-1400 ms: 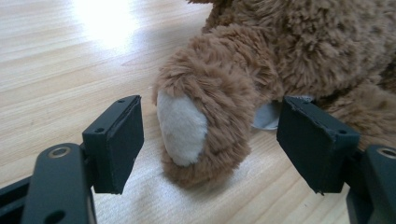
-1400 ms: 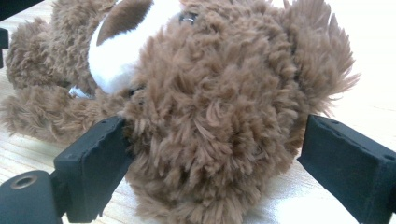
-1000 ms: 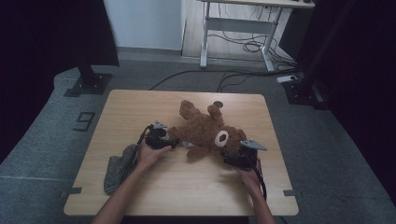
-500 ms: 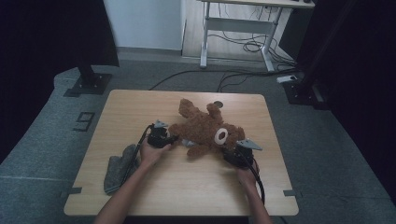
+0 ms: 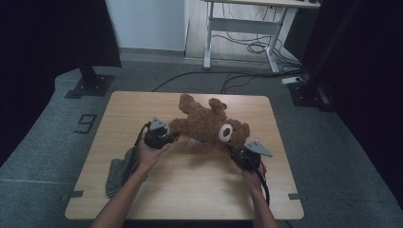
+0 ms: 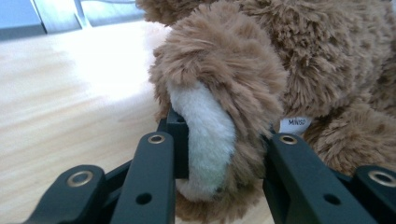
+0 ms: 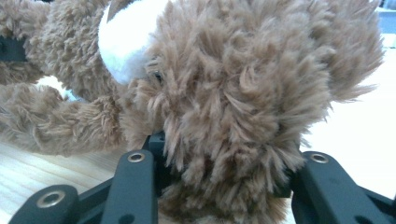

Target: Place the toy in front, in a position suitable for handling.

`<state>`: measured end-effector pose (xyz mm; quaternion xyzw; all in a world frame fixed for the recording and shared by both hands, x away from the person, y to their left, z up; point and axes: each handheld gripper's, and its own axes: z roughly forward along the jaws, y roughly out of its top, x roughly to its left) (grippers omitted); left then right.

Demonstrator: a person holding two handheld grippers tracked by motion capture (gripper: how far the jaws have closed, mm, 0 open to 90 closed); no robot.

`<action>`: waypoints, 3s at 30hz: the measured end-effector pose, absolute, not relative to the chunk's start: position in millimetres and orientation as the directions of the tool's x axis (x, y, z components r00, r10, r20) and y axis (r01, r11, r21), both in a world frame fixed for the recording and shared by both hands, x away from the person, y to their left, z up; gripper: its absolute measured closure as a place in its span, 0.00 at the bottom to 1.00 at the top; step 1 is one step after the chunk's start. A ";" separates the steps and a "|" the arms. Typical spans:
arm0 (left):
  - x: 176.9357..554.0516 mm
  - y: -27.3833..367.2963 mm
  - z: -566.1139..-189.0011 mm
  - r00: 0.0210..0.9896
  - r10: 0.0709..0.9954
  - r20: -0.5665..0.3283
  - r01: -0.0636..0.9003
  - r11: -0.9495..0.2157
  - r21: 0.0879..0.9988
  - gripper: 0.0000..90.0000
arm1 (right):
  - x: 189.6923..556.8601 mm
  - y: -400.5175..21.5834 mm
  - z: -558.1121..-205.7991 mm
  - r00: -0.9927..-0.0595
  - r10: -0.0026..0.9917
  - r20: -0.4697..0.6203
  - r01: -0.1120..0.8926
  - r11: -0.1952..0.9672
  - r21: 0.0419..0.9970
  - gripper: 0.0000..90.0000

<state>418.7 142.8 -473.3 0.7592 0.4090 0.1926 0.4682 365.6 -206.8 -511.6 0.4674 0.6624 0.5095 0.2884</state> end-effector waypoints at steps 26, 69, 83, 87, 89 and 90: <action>343.9 167.8 -475.8 0.603 0.793 -0.088 0.422 -0.223 0.879 0.78 | 352.1 -211.9 -505.5 -0.571 0.815 0.096 0.306 0.103 0.946 0.61; 313.0 166.2 -516.9 0.613 0.779 -0.128 0.498 -0.255 0.829 0.72 | 347.4 -223.9 -538.0 -0.615 0.776 0.143 0.422 0.171 0.890 0.51; 308.4 172.3 -513.0 0.577 0.808 -0.118 0.510 -0.243 0.825 0.34 | 343.8 -225.6 -541.6 -0.570 0.805 0.167 0.410 0.103 0.906 0.19; 306.2 181.4 -504.1 0.574 0.810 -0.122 0.506 -0.233 0.830 0.28 | 343.9 -226.0 -542.3 -0.571 0.802 0.173 0.411 0.097 0.907 0.17; 304.9 186.9 -499.9 0.573 0.809 -0.128 0.505 -0.225 0.833 0.27 | 342.8 -226.3 -541.5 -0.569 0.803 0.177 0.410 0.092 0.907 0.16; 304.3 189.8 -497.6 0.573 0.809 -0.127 0.503 -0.225 0.835 0.27 | 341.1 -226.7 -540.3 -0.569 0.803 0.179 0.407 0.085 0.910 0.16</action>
